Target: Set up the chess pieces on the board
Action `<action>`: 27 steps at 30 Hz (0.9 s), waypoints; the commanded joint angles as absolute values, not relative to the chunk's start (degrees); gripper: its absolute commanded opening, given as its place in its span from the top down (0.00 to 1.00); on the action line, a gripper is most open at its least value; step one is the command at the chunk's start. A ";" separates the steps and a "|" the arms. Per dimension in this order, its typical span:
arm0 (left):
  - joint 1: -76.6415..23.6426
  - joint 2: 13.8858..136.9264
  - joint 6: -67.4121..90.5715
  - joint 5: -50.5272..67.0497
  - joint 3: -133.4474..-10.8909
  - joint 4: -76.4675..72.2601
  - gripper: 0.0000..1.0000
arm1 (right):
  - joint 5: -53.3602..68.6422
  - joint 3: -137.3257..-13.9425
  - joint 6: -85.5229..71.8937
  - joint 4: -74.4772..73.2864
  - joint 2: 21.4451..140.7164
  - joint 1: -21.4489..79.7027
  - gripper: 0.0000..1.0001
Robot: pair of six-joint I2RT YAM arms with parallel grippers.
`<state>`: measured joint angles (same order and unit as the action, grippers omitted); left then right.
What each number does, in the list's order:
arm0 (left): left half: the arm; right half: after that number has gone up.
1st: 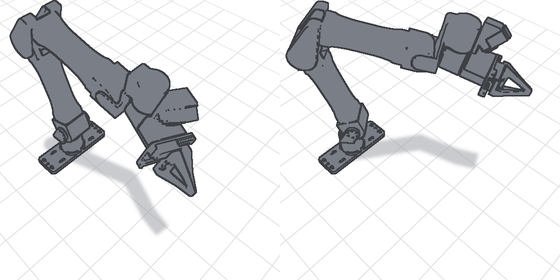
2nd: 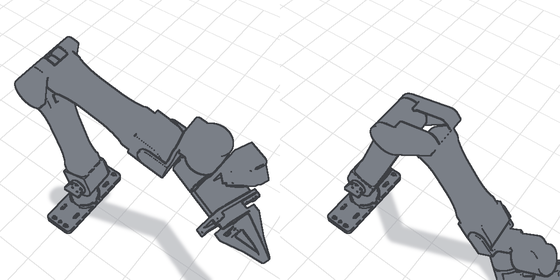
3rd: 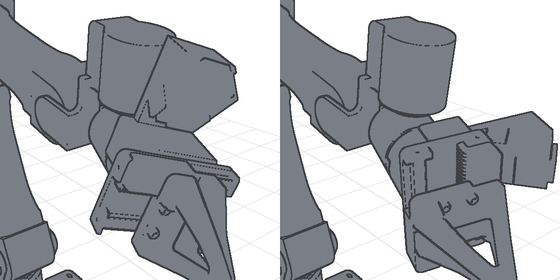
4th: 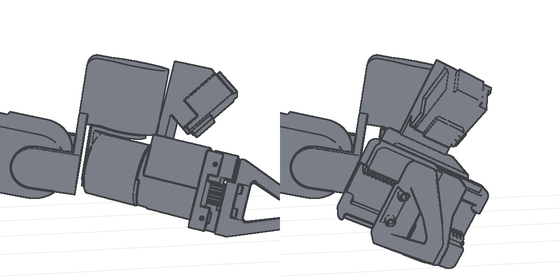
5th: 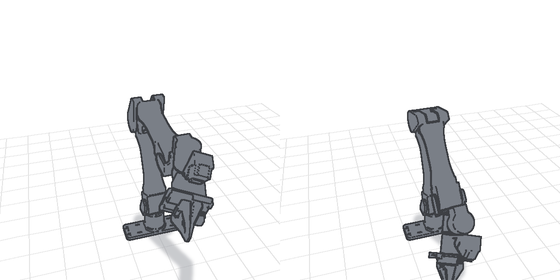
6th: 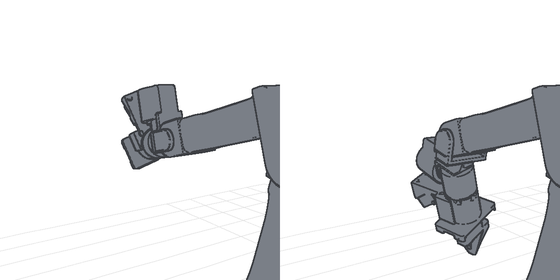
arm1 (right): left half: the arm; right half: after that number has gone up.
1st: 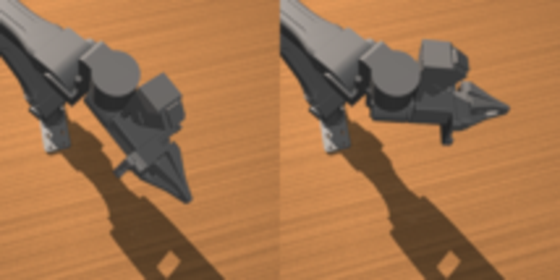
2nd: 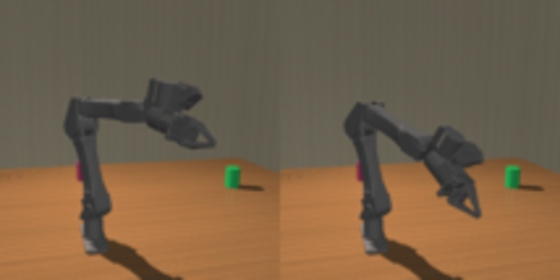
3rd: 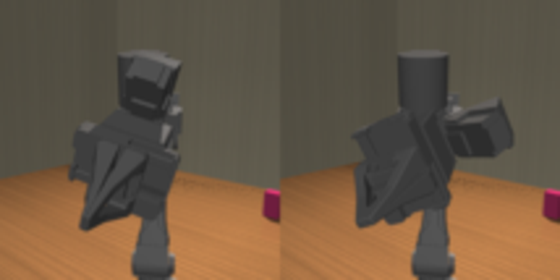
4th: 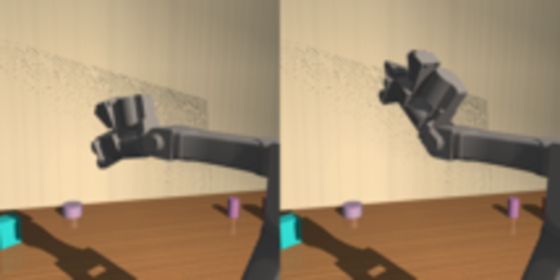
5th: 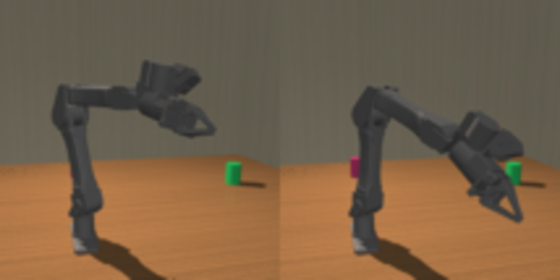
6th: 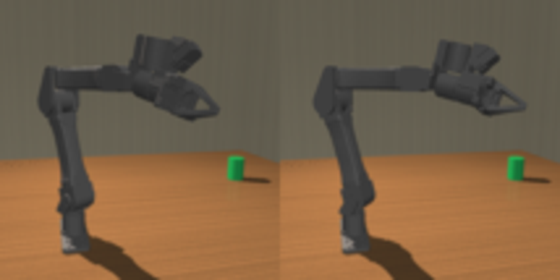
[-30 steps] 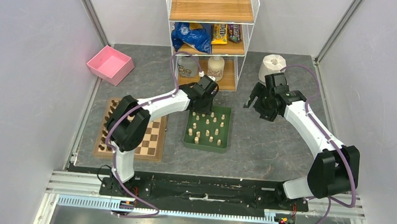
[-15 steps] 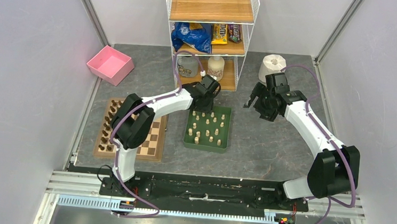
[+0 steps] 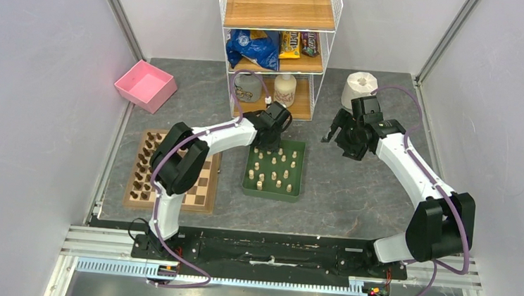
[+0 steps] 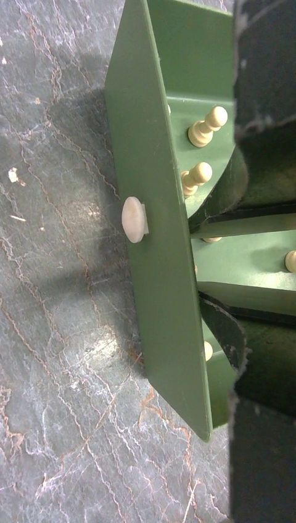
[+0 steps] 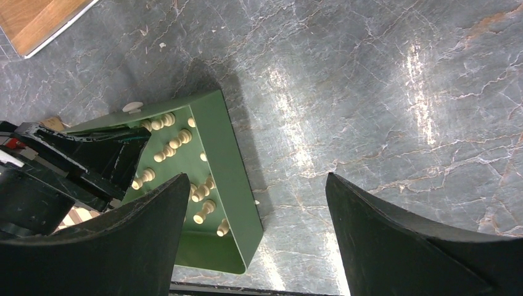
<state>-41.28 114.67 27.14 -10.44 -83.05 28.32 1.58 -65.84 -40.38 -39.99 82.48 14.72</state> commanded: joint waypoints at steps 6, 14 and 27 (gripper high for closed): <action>-41.48 115.76 26.66 -13.13 -84.77 28.30 0.65 | 2.42 -67.77 -39.37 -39.64 82.44 14.33 0.11; -41.47 115.89 26.90 -14.02 -84.90 28.23 0.68 | 2.84 -67.77 -39.37 -39.62 82.84 14.23 0.11; -41.48 112.57 27.01 -11.77 -83.74 26.63 0.96 | 3.16 -67.94 -39.25 -39.72 82.95 14.22 0.11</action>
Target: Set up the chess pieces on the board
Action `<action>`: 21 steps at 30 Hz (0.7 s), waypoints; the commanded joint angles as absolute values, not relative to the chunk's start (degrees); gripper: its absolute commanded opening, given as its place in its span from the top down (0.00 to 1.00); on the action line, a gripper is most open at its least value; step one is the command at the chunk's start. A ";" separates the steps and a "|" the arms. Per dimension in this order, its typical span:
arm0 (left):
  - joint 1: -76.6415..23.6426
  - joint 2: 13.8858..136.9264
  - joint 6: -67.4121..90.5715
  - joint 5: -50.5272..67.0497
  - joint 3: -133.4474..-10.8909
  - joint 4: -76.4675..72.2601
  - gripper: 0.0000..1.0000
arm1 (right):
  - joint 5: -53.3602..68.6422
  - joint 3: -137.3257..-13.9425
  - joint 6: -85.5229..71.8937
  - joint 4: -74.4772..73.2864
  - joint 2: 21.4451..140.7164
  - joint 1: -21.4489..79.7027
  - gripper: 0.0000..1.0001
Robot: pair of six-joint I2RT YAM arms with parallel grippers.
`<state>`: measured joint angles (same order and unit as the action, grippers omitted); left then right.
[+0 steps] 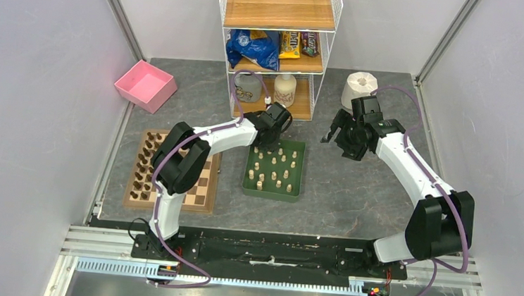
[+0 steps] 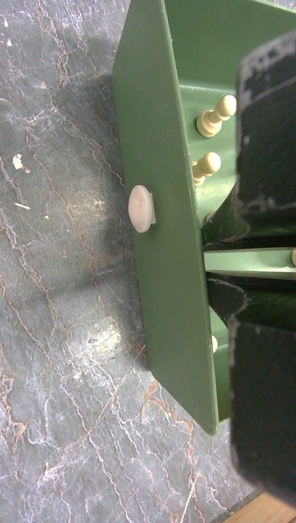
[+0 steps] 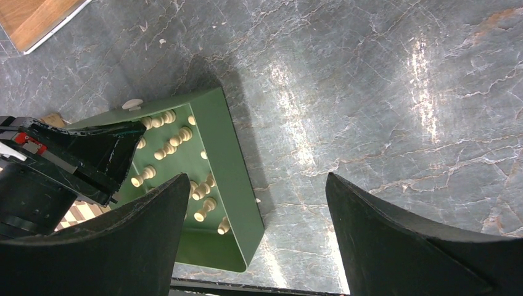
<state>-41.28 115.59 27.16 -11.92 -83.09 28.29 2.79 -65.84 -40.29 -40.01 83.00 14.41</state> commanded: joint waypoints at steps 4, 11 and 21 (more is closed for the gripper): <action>-41.48 107.39 27.18 -11.11 -81.75 26.63 0.98 | 3.02 -67.99 -39.30 -39.73 82.88 14.13 0.11; -41.40 94.51 26.71 -17.43 -77.44 28.85 0.98 | 3.44 -68.40 -39.70 -39.63 83.54 14.11 0.11; -27.96 84.80 27.27 -17.76 -66.50 31.19 0.98 | 4.50 -68.78 -40.30 -39.51 84.53 14.14 0.11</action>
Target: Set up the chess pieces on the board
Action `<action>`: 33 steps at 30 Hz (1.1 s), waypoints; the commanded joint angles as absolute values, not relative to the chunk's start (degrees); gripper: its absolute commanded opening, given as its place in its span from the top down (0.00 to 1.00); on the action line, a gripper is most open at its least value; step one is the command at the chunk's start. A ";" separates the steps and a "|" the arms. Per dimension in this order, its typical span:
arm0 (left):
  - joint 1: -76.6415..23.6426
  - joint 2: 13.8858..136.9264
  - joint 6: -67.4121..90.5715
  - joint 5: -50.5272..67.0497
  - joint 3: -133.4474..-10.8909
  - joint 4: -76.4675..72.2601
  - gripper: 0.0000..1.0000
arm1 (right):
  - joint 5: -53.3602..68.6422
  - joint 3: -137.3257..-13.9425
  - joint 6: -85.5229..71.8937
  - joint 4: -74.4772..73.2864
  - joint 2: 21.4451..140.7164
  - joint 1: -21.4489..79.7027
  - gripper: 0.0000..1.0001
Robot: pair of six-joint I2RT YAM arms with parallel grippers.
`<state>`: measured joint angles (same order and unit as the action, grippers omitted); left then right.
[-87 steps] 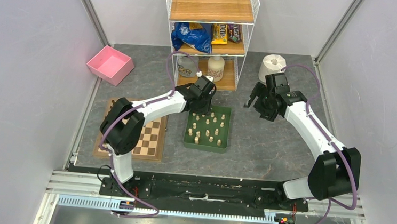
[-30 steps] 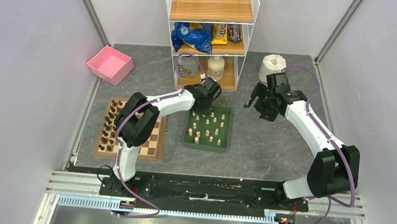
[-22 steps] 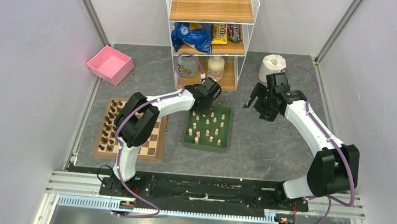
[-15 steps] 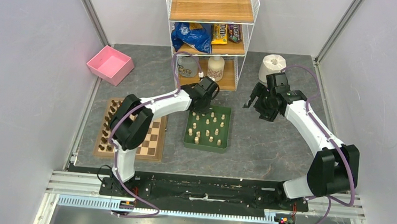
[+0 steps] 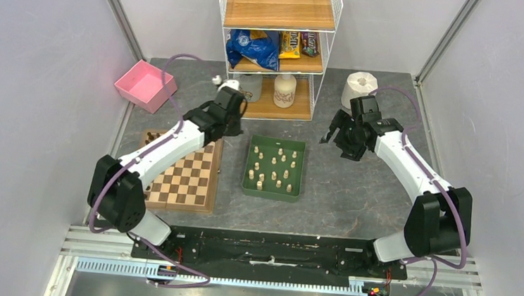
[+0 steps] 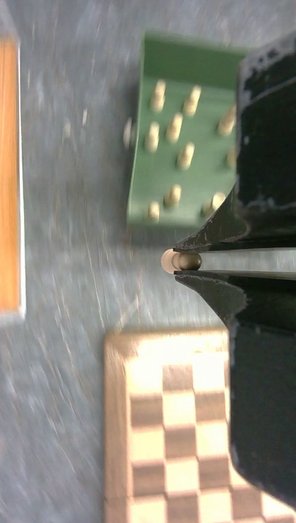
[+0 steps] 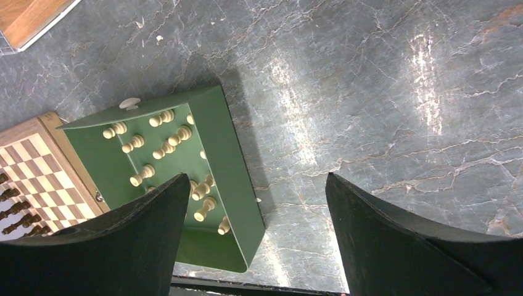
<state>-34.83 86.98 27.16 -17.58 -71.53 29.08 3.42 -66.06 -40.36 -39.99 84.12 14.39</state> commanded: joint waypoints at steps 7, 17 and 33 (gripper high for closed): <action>-20.87 85.10 24.83 -18.37 -63.90 32.46 0.98 | 4.63 -68.99 -40.42 -39.46 85.16 14.15 0.11; -15.78 89.20 23.79 -19.04 -62.75 32.48 0.98 | 4.77 -69.56 -40.25 -39.46 85.47 14.14 0.11; -14.16 95.40 21.79 -18.61 -64.07 29.73 0.98 | 4.94 -69.70 -40.32 -39.55 85.13 14.10 0.11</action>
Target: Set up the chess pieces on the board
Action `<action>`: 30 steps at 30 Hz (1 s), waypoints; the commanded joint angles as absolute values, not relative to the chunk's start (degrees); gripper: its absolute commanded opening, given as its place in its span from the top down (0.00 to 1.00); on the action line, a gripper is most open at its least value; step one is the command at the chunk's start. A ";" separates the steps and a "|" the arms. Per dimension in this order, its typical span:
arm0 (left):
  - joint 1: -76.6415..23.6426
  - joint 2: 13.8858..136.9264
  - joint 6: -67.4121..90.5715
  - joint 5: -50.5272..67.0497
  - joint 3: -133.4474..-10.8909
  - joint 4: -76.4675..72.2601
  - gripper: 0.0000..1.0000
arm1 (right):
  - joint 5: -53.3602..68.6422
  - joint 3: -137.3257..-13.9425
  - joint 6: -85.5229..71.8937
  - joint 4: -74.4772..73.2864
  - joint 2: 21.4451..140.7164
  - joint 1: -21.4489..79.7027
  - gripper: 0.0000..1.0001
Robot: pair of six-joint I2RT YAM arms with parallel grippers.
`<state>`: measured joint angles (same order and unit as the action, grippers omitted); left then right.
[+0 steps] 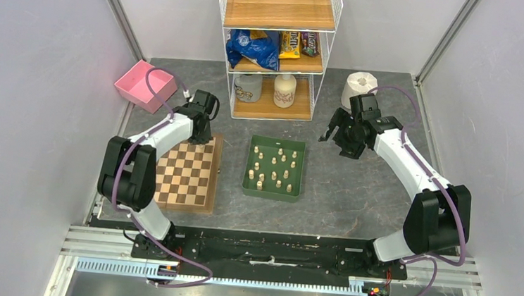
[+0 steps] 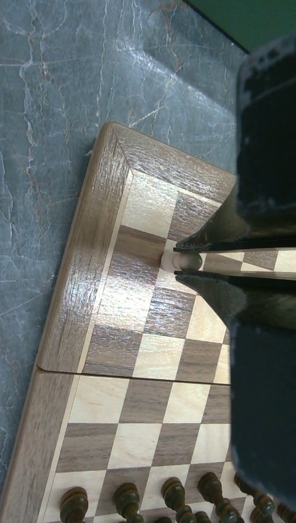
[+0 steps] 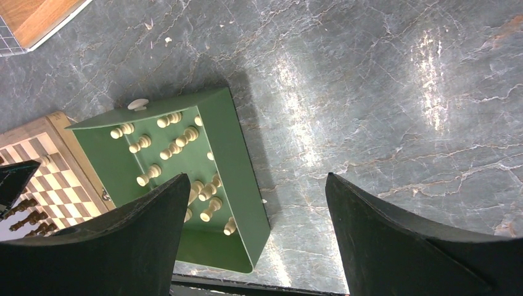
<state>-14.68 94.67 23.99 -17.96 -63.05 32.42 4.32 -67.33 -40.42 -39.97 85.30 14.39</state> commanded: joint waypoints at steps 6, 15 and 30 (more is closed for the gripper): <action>-13.63 95.98 21.83 -18.70 -64.12 27.97 0.98 | 4.92 -69.61 -40.48 -39.46 85.11 14.15 0.11; -13.12 97.09 22.39 -18.17 -64.34 25.52 0.98 | 5.12 -69.39 -40.70 -39.46 85.18 14.14 0.11; -12.92 97.64 22.26 -16.81 -63.37 25.33 0.84 | 4.90 -69.13 -40.78 -39.47 84.78 14.13 0.11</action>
